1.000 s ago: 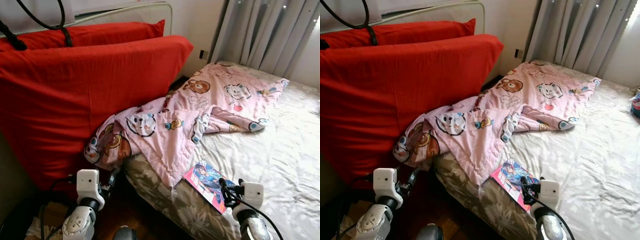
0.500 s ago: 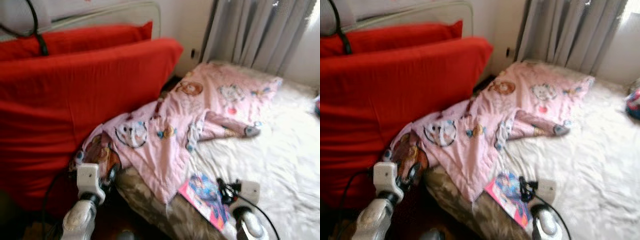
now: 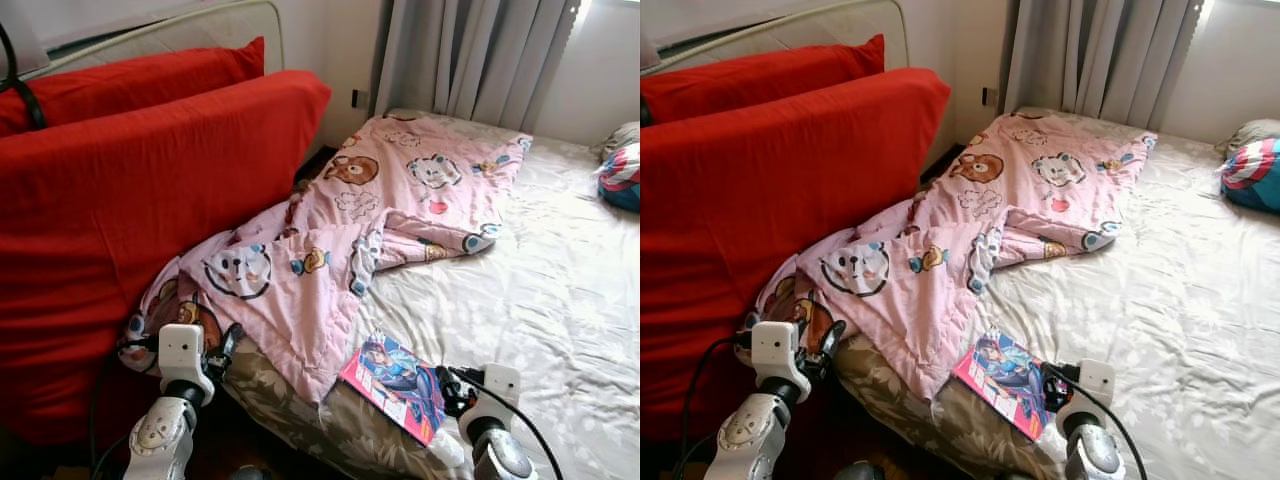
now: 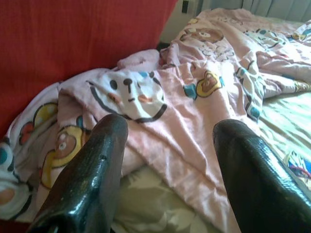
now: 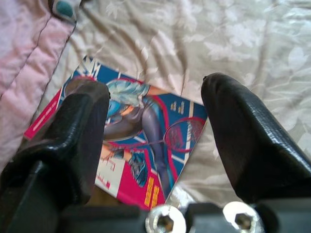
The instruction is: Clean up the room
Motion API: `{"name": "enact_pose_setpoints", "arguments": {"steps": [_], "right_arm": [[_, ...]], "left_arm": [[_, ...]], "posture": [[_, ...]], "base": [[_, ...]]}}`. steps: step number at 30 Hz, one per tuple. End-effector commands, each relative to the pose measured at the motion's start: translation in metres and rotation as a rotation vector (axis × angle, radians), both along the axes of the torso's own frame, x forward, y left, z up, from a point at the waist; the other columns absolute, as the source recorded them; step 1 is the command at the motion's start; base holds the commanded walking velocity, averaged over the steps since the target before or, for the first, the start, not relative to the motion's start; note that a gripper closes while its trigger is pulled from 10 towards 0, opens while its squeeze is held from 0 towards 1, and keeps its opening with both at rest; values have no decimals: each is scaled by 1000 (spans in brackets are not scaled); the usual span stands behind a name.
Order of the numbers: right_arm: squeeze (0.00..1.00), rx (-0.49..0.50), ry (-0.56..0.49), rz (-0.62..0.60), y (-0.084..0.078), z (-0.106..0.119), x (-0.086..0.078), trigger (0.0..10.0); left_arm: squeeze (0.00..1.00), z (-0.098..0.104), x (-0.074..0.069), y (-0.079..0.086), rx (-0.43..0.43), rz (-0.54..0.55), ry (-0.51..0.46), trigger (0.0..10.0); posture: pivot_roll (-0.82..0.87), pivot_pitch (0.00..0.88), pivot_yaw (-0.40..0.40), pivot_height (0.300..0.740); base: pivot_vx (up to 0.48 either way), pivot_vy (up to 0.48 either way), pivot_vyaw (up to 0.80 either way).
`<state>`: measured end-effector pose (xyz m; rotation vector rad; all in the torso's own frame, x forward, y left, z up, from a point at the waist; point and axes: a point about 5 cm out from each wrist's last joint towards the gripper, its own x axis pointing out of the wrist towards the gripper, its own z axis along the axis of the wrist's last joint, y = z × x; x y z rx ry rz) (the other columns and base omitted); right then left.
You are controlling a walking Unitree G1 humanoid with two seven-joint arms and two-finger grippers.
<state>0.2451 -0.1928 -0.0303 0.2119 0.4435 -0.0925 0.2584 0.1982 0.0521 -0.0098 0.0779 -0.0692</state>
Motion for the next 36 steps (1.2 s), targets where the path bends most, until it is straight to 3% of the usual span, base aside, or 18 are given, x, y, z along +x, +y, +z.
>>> {"name": "enact_pose_setpoints", "arguments": {"steps": [1,16,17,22,23,24,25,30,36], "right_arm": [[0,-4,16,8,1,-3,-2,10000],[8,17,51,-9,8,-7,-3,10000],[1000,35,59,-31,8,-5,2,10000],[965,51,73,-82,6,-1,11,10000],[459,58,88,-99,5,1,15,10000],[149,56,95,-109,5,2,17,10000],[0,79,100,-139,5,4,21,10000],[0,166,110,-227,5,8,29,10000],[0,189,154,-224,10,7,31,10000]], "left_arm": [[0,1,-2,0,-2,-3,5,10000],[0,2,-22,5,1,13,28,10000],[0,3,-25,8,10,17,35,10000],[0,4,-30,10,20,19,47,10000],[0,3,-32,12,23,20,55,10000],[0,3,-33,12,26,19,59,10000],[0,3,-34,12,29,17,65,10000],[0,5,-39,12,31,15,75,10000],[0,8,-45,16,40,18,85,10000]], "posture": [[19,63,-28,625],[50,154,-20,615],[61,174,-15,615],[68,193,-11,615],[68,195,-10,615],[68,202,-7,615],[69,205,-6,615],[91,220,-4,615],[116,242,4,615]], "base": [[0,0,0],[0,0,0],[0,0,0],[0,0,0],[0,0,0],[0,0,0],[0,0,0],[0,0,0],[0,0,0]]}}
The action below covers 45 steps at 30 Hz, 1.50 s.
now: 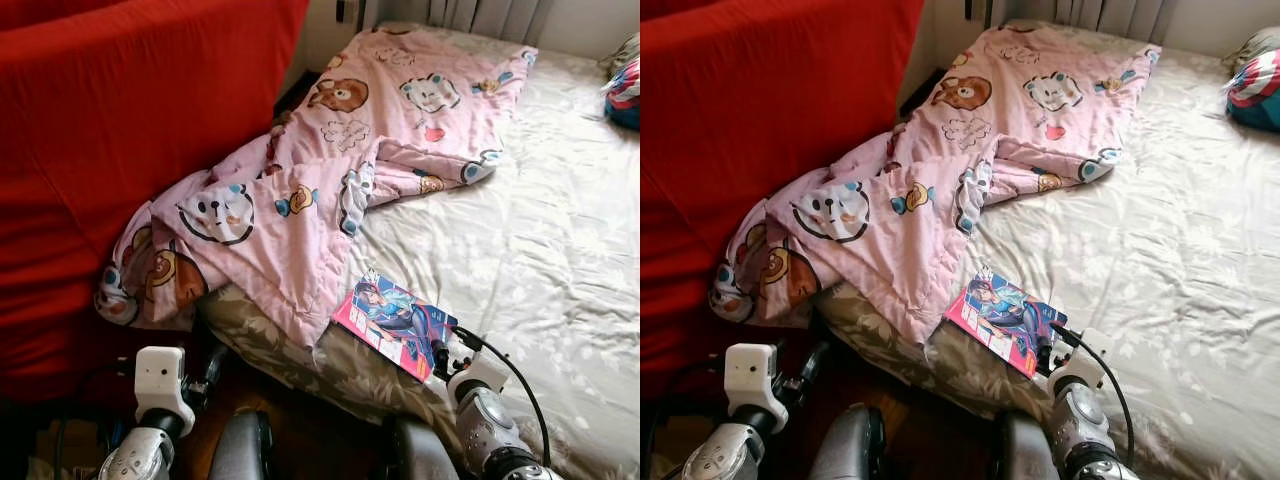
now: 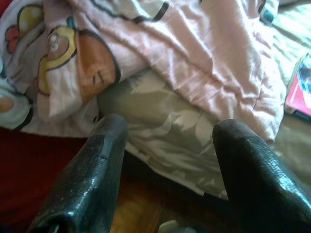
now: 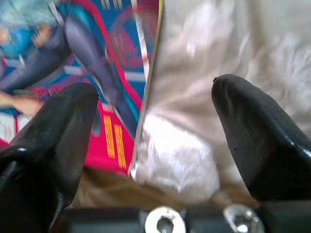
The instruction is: Clean up the room
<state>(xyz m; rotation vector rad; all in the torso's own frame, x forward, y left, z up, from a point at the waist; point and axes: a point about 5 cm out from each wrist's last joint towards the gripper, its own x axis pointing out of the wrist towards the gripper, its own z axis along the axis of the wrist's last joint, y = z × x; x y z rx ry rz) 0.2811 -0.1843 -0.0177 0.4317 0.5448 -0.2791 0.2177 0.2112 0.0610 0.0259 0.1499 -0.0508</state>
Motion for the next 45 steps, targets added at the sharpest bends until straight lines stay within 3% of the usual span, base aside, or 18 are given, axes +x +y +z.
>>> {"name": "enact_pose_setpoints", "arguments": {"steps": [1,27,28,30,31,45], "right_arm": [[0,17,46,-8,2,-5,-4,10000],[0,95,97,-35,9,-12,-9,10000],[0,97,97,-36,9,-12,-9,4157],[0,98,97,-36,10,-12,-9,4157],[0,99,98,-36,10,-12,-9,0],[0,93,118,-27,10,-17,-15,0]], "left_arm": [[0,0,-6,4,3,2,18,10000],[0,-3,-10,6,26,-14,55,10000],[0,-3,-10,6,26,-14,56,10000],[0,-3,-10,6,26,-13,56,10000],[0,-3,-10,5,26,-13,57,10000],[0,-5,-14,5,27,-9,68,10000]], "posture": [[119,246,6,615],[130,239,17,615],[130,239,17,615],[131,240,18,615],[131,240,18,615],[132,247,21,615]], "base": [[0,0,0],[0,0,0],[0,0,0],[0,0,0],[0,0,0],[0,0,0]]}}
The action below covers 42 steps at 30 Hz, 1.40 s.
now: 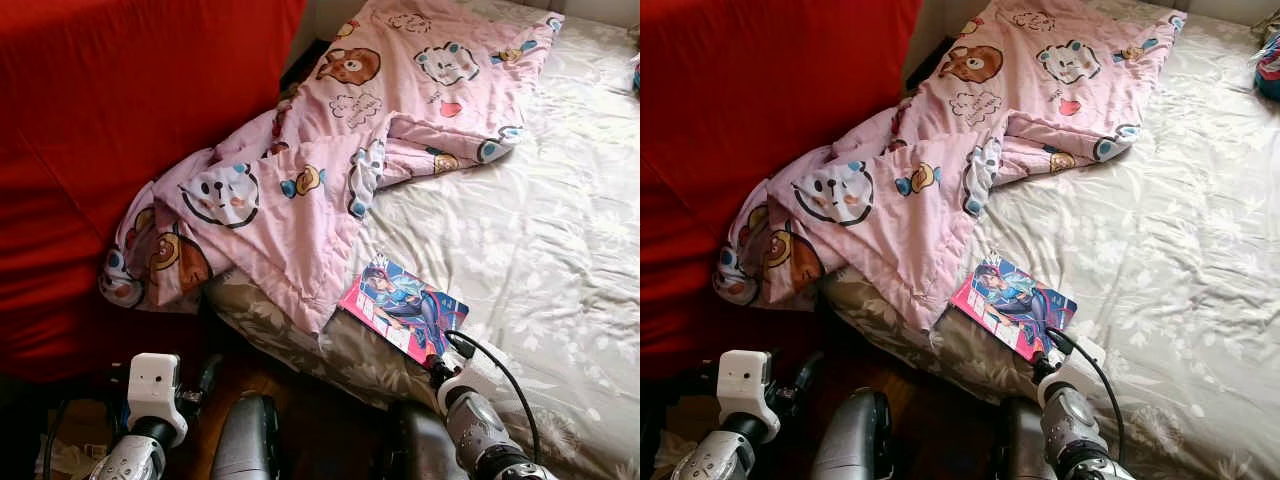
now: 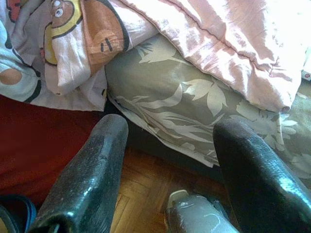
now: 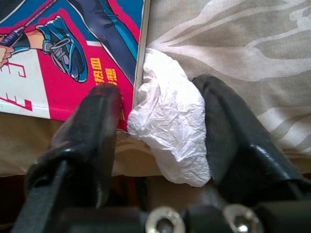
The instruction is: Clean up the room
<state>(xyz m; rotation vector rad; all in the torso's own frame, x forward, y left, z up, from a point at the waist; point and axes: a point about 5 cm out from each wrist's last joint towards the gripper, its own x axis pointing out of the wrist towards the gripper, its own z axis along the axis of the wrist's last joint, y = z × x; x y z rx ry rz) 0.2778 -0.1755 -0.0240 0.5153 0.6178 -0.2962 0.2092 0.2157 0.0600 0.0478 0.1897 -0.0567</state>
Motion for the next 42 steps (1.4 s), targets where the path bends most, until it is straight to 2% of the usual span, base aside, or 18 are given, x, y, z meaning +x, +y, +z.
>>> {"name": "enact_pose_setpoints", "arguments": {"steps": [1,16,24,28,30,33,38,42], "right_arm": [[0,7,53,2,1,-11,-12,0],[0,-17,48,16,-2,-9,-10,0],[0,-24,55,26,-3,-10,-11,0],[0,-30,50,36,-4,-10,-12,0],[0,-51,26,36,-9,-7,-10,0],[0,-59,7,26,-13,-6,-10,0],[0,-111,-52,16,-28,-3,-12,0],[0,-152,-59,39,-36,-8,-24,0]], "left_arm": [[0,-4,-6,1,5,-1,29,10000],[0,-6,-3,-1,-2,6,33,10000],[0,-10,5,-3,-4,9,33,10000],[0,-16,10,-1,-5,32,41,10000],[0,-29,16,2,-1,74,66,10000],[0,-35,18,2,-12,91,81,10000],[0,-52,20,3,-25,130,132,10000],[0,-71,22,1,-38,171,195,10000]], "posture": [[132,247,21,615],[129,234,17,615],[131,194,9,615],[127,157,-7,615],[114,106,-24,615],[103,79,-32,615],[77,0,-49,615],[39,0,-72,615]], "base": [[0,0,0],[0,0,0],[0,0,0],[0,0,0],[0,0,0],[0,0,0],[0,0,0],[0,0,0]]}}
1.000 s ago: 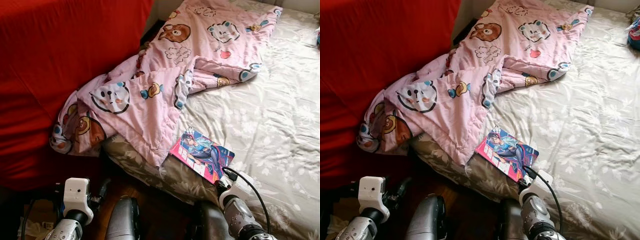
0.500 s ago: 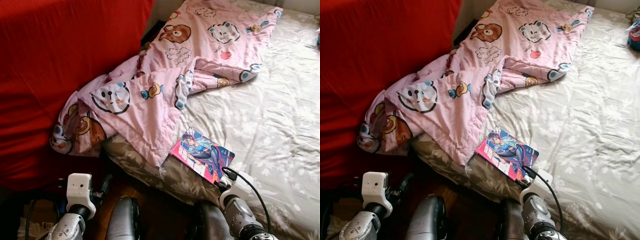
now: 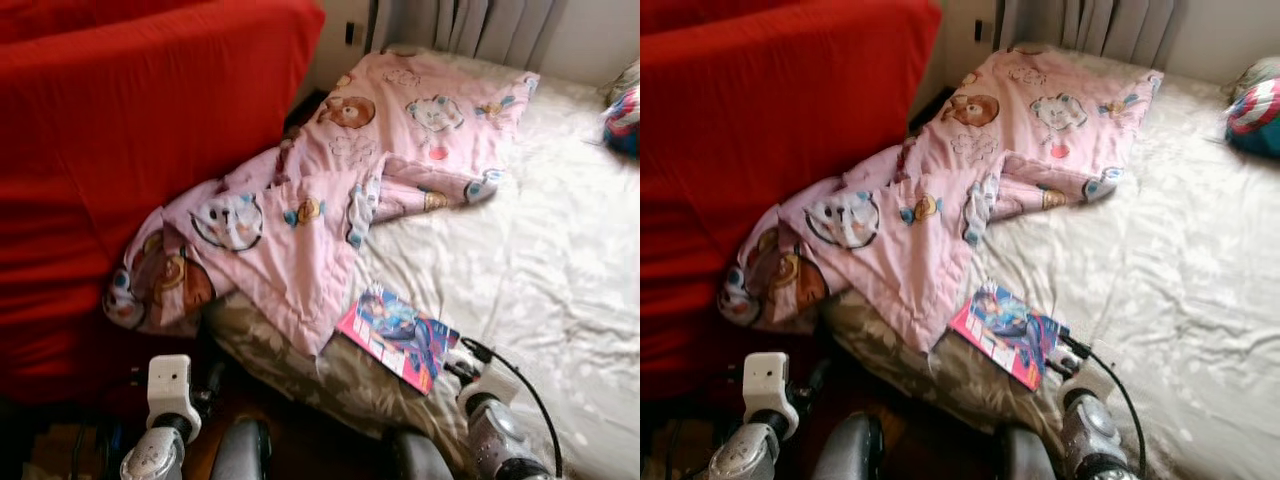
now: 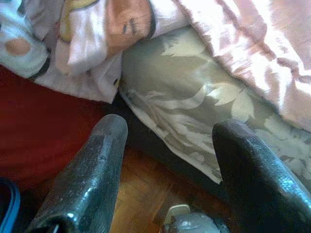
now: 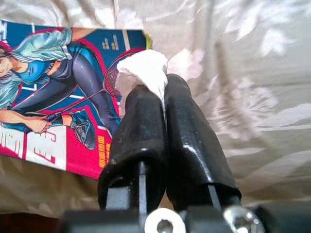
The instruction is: Clean up the room
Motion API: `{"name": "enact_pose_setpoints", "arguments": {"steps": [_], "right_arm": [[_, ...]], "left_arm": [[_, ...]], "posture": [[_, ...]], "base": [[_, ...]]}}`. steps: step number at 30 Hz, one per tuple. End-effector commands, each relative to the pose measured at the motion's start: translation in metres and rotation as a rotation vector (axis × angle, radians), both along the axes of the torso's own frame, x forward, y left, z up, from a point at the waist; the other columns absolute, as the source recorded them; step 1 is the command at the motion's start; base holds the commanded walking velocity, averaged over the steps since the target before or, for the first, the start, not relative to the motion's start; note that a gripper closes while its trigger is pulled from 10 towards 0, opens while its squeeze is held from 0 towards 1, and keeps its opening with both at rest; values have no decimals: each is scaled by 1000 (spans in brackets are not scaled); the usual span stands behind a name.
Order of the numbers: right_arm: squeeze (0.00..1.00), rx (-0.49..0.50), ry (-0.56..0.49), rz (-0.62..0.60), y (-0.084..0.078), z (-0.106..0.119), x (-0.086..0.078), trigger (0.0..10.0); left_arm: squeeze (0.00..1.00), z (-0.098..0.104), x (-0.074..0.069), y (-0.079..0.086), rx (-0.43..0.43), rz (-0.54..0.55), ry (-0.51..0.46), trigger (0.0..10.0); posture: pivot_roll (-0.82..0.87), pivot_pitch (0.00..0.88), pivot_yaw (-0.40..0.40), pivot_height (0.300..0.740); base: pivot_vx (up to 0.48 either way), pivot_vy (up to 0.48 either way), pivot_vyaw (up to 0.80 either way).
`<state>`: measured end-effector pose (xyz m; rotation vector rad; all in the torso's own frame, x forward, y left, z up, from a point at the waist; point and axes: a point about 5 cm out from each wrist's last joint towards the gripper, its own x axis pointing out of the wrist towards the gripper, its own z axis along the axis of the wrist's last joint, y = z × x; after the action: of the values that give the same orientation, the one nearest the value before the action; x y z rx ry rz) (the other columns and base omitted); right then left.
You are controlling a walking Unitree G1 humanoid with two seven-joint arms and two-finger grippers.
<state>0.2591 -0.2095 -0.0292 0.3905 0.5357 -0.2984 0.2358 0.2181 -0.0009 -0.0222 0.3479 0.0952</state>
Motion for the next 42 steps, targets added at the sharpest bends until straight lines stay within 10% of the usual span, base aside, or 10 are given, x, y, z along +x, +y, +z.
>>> {"name": "enact_pose_setpoints", "arguments": {"steps": [1,3,4,23,42], "right_arm": [[0,-42,35,46,-4,-9,-13,0],[0,-46,49,50,-4,-11,-17,275],[0,-45,69,50,-5,-15,-22,10000],[0,-87,212,179,7,-34,-45,10000],[0,-98,332,324,31,-55,-77,10000]], "left_arm": [[0,-18,-4,-2,10,24,72,10000],[0,-21,-4,-3,12,29,85,10000],[0,-27,-5,-5,6,41,121,10000],[0,-63,-32,-16,-29,61,351,10000],[0,-70,-49,9,-2,99,429,10000]], "posture": [[22,0,-86,615],[19,0,-90,615],[9,0,-103,615],[-31,0,-123,615],[41,0,-133,720]], "base": [[0,0,0],[0,0,0],[0,0,0],[0,0,0],[0,0,0]]}}
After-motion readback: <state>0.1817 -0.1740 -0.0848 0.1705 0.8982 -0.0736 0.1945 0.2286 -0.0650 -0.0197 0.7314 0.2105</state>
